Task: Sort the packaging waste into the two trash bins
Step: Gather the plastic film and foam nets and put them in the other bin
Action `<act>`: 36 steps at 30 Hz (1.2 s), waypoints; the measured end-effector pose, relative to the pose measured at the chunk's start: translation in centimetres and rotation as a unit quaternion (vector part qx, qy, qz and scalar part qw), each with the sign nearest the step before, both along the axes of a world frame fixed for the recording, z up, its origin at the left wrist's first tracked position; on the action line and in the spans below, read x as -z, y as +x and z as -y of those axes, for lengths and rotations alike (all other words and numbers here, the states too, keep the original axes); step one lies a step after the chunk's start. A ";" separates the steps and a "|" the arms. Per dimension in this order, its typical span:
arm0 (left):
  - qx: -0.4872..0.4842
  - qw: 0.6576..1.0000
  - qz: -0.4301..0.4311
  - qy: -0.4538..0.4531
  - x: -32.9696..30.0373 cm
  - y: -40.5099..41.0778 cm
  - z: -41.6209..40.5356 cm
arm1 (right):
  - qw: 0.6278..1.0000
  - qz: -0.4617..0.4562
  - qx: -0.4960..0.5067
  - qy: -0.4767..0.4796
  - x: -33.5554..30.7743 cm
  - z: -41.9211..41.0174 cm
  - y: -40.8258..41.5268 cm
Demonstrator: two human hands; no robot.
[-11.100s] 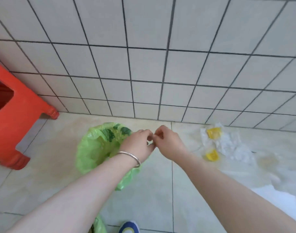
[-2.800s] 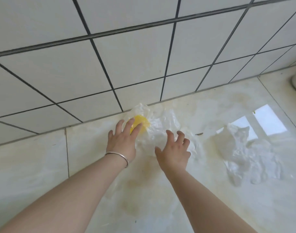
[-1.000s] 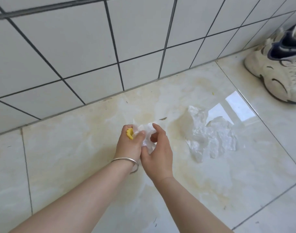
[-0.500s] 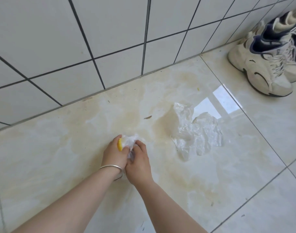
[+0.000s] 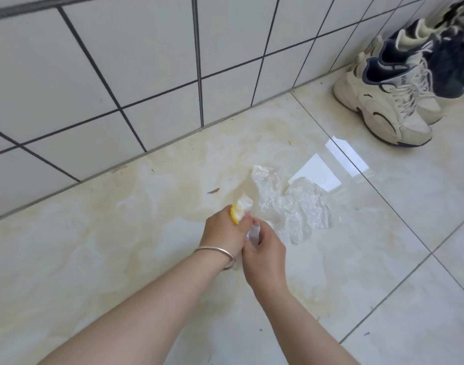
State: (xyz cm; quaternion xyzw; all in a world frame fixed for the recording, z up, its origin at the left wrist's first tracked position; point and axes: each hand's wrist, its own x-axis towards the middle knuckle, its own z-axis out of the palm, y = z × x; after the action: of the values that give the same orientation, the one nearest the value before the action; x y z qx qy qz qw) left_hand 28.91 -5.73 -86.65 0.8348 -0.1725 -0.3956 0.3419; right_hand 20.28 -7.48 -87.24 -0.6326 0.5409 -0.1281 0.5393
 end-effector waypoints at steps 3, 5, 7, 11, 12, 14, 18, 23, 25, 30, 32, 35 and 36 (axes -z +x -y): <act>-0.002 0.999 -0.003 -0.053 -1.0 -1.7 2.4 | 0.996 -0.032 -0.009 -0.080 -0.3 3.0 -2.2; -0.015 0.997 -0.001 -0.079 -1.3 -2.8 4.1 | 0.985 -0.065 -0.022 -0.161 -0.2 4.9 -3.3; -0.049 0.995 -0.016 -0.084 -0.9 -3.8 5.6 | 0.968 -0.106 -0.024 -0.224 0.3 6.3 -4.1; -0.065 0.997 -0.005 -0.050 1.2 -5.4 7.9 | 0.967 -0.136 -0.001 -0.213 1.4 8.0 -4.9; -0.059 0.997 0.012 -0.037 1.6 -5.6 8.2 | 0.974 -0.135 0.007 -0.184 1.6 8.3 -5.0; -0.046 0.998 0.044 -0.012 2.6 -5.6 8.6 | 0.983 -0.137 0.021 -0.117 1.9 9.0 -5.1; 0.001 0.993 0.108 0.043 4.5 -5.1 9.0 | 0.978 -0.192 -0.002 -0.076 3.1 10.3 -5.0; 0.067 0.985 0.138 0.078 6.1 -4.5 8.9 | 0.963 -0.253 -0.052 -0.077 5.0 10.9 -4.9; 0.081 0.982 0.151 0.075 6.5 -4.4 8.8 | 0.962 -0.258 -0.050 -0.081 5.5 10.8 -4.7; 0.109 0.979 0.160 0.060 6.6 -4.2 9.1 | 0.973 -0.199 -0.061 -0.095 5.9 10.6 -4.0; 0.091 0.986 0.124 0.064 6.5 -4.2 9.1 | 0.986 -0.133 -0.062 -0.078 5.9 10.4 -3.5; -0.013 1.000 0.012 0.023 5.9 -4.3 8.5 | 0.999 -0.026 -0.020 0.035 5.6 9.7 -2.8; -0.057 0.998 -0.028 0.003 5.7 -4.4 8.2 | 0.997 0.001 -0.004 0.078 5.5 9.5 -2.6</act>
State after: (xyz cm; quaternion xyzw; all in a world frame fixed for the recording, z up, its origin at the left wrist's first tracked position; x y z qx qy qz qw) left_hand 24.54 -13.90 -92.38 0.8326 -0.1140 -0.3996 0.3661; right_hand 17.67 -16.94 -92.75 -0.5903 0.5464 -0.0841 0.5881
